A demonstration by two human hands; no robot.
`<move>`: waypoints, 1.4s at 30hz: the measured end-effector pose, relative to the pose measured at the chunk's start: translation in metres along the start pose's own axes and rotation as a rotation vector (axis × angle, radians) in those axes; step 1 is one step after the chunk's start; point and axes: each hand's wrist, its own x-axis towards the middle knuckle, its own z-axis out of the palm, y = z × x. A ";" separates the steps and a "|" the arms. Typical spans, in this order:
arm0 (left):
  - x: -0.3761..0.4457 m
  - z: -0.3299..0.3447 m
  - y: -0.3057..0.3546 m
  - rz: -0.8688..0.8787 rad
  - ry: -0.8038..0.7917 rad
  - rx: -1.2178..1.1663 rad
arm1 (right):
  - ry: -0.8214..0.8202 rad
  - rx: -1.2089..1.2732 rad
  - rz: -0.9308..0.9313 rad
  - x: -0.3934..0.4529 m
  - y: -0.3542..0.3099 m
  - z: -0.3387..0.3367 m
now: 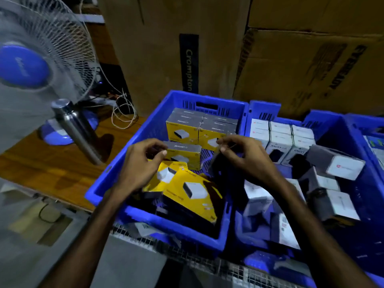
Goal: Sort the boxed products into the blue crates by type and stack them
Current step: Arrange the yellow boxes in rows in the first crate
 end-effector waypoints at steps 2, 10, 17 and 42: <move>0.029 -0.003 -0.011 0.061 -0.063 0.019 | -0.032 -0.119 0.025 0.017 -0.009 0.014; 0.125 0.004 -0.046 0.167 -0.412 0.171 | -0.157 -0.633 0.144 0.080 -0.021 0.060; 0.138 0.041 -0.070 0.183 -0.770 0.336 | -0.227 -1.105 0.410 0.103 0.006 0.060; 0.142 0.059 -0.090 0.191 -0.821 0.497 | -0.106 -1.014 0.321 -0.001 -0.019 0.076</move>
